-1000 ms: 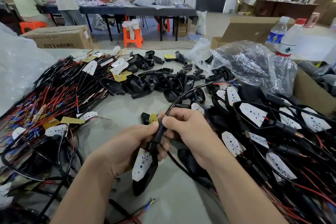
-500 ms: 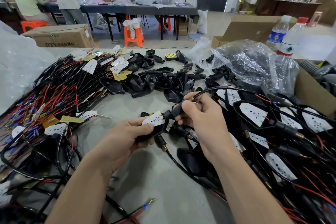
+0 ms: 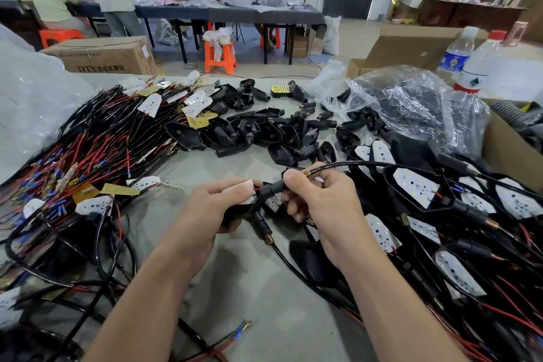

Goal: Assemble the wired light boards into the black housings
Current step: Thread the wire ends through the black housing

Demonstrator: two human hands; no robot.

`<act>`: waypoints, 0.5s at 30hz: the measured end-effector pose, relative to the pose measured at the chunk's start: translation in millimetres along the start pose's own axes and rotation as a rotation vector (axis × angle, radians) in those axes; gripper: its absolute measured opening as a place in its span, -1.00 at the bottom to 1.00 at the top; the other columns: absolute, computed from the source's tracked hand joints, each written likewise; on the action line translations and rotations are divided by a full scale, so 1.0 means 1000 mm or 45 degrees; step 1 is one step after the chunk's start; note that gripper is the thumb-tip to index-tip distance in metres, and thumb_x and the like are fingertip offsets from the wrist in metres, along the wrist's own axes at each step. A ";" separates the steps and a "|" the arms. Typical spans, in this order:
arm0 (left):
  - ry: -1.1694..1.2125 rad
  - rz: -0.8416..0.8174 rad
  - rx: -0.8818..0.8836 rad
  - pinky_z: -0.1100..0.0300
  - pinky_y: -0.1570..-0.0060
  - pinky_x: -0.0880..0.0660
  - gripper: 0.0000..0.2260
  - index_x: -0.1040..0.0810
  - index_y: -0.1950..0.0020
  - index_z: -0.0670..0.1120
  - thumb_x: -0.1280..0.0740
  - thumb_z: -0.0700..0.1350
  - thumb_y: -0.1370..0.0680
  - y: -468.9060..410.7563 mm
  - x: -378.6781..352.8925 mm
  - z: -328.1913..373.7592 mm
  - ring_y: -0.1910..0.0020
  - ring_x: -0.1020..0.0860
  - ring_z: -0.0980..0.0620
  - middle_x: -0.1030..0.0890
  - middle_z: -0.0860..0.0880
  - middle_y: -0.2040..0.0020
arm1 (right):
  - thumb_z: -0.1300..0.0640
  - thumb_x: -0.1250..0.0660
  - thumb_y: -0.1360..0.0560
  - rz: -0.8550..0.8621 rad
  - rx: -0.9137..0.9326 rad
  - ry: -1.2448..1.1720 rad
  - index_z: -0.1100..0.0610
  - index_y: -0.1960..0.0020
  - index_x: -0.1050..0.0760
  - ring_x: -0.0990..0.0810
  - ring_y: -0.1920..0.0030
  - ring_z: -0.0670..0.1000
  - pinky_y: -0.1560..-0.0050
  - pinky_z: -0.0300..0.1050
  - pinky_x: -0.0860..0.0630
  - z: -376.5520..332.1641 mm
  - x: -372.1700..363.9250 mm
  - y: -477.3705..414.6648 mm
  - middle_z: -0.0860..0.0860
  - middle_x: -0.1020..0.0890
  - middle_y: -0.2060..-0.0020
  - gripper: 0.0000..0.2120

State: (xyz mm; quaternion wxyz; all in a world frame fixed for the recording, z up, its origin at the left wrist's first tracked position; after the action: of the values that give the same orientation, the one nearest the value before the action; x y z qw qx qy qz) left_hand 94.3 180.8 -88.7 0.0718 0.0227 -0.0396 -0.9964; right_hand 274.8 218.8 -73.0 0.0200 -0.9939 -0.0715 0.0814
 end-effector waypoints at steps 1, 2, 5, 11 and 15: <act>0.025 0.041 -0.003 0.28 0.38 -0.30 -0.85 -0.78 -0.01 0.02 -0.40 -0.11 -0.58 0.000 0.000 -0.001 0.40 -0.39 0.10 -0.51 0.05 0.37 | 0.07 -0.50 -0.44 0.007 -0.003 0.007 0.28 0.07 -0.56 -0.56 0.44 0.03 0.46 -0.20 -0.43 0.001 0.000 0.000 0.14 -0.68 0.33 -0.72; 0.042 0.081 -0.010 0.27 0.37 -0.32 -0.86 -0.78 0.00 0.02 -0.42 -0.12 -0.57 0.000 0.000 0.000 0.40 -0.42 0.11 -0.55 0.04 0.36 | 0.06 -0.50 -0.42 0.012 -0.004 0.004 0.28 0.07 -0.56 -0.55 0.44 0.03 0.46 -0.20 -0.43 0.001 0.000 0.000 0.14 -0.68 0.33 -0.71; 0.073 0.128 -0.060 0.23 0.27 -0.43 -0.84 -0.77 0.01 0.04 -0.50 -0.04 -0.43 0.001 0.002 0.003 0.27 -0.51 0.06 -0.66 -0.01 0.21 | 0.19 -0.49 -0.48 -0.003 0.011 -0.041 0.30 0.05 -0.57 -0.57 0.42 0.03 0.44 -0.20 -0.45 0.002 -0.001 0.001 0.16 -0.68 0.33 -0.82; 0.005 0.154 -0.049 0.25 0.32 -0.39 -0.90 -0.78 0.03 0.00 -0.47 -0.12 -0.50 0.000 0.004 0.003 0.20 -0.48 -0.06 -0.64 -0.10 0.23 | 0.51 -0.34 -0.49 -0.104 -0.006 -0.184 0.23 -0.03 -0.56 -0.59 0.33 0.05 0.24 -0.22 -0.57 0.000 -0.002 0.002 0.18 -0.66 0.27 -0.76; -0.019 0.149 0.021 0.23 0.36 -0.32 -0.86 -0.78 0.03 -0.03 -0.42 -0.07 -0.56 -0.001 0.004 0.000 0.27 -0.40 -0.05 -0.56 -0.13 0.25 | 0.52 -0.31 -0.49 -0.153 -0.016 -0.185 0.18 -0.02 -0.57 -0.57 0.27 0.07 0.17 -0.18 -0.59 -0.001 -0.003 0.005 0.20 -0.68 0.17 -0.72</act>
State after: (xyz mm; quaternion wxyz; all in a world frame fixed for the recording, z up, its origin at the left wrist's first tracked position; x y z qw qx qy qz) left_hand 90.0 181.2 -89.0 0.1295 0.0134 -0.0496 -0.9902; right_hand 272.6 213.6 -71.6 0.0133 -0.9794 -0.1328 0.1514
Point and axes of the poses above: each hand's wrist, its own y-axis away from the middle knuckle, its own x-axis out of the back of the hand, z = x × y, the point moved 4 cm from there along -y, towards the middle knuckle
